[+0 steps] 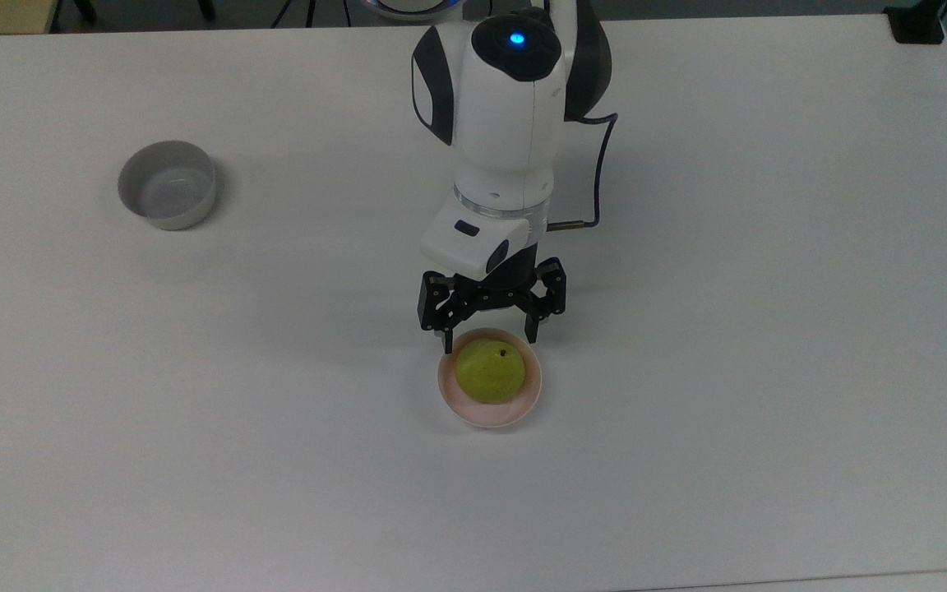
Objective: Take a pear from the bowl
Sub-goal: 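Move the open gripper over the pink bowl and lower onto the pear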
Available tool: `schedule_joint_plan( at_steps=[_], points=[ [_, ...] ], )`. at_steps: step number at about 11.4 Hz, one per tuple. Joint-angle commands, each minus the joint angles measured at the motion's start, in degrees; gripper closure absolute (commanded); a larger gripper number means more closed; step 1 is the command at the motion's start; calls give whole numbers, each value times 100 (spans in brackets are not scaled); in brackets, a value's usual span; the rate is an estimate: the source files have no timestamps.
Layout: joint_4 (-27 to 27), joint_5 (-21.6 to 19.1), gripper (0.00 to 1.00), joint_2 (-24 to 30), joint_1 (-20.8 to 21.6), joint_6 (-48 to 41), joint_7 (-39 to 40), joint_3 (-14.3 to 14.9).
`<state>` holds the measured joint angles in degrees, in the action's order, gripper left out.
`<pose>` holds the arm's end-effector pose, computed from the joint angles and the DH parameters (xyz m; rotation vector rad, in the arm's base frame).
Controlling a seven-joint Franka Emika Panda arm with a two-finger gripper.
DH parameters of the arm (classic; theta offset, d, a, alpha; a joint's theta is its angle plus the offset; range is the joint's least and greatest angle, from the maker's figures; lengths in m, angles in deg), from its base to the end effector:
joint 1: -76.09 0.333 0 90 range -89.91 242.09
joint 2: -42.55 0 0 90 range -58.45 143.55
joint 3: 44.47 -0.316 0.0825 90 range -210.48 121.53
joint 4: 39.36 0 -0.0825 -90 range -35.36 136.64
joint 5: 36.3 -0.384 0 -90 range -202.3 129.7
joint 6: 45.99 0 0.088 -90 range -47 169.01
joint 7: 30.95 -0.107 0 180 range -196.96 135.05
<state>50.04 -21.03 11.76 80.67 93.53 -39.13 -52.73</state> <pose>0.7101 0.1433 0.3718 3.0014 0.3337 0.5545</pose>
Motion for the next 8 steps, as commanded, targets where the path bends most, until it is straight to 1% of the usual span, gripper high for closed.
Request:
schedule_joint_plan(
  at_steps=[1,4,6,8],
  points=[
    [-10,213,0,-156,86,285,-211,96],
    [-10,248,0,-278,86,391,-438,96],
    [7,345,0,-288,95,706,-579,96],
    [7,363,3,-331,87,716,-589,96]
  ],
)
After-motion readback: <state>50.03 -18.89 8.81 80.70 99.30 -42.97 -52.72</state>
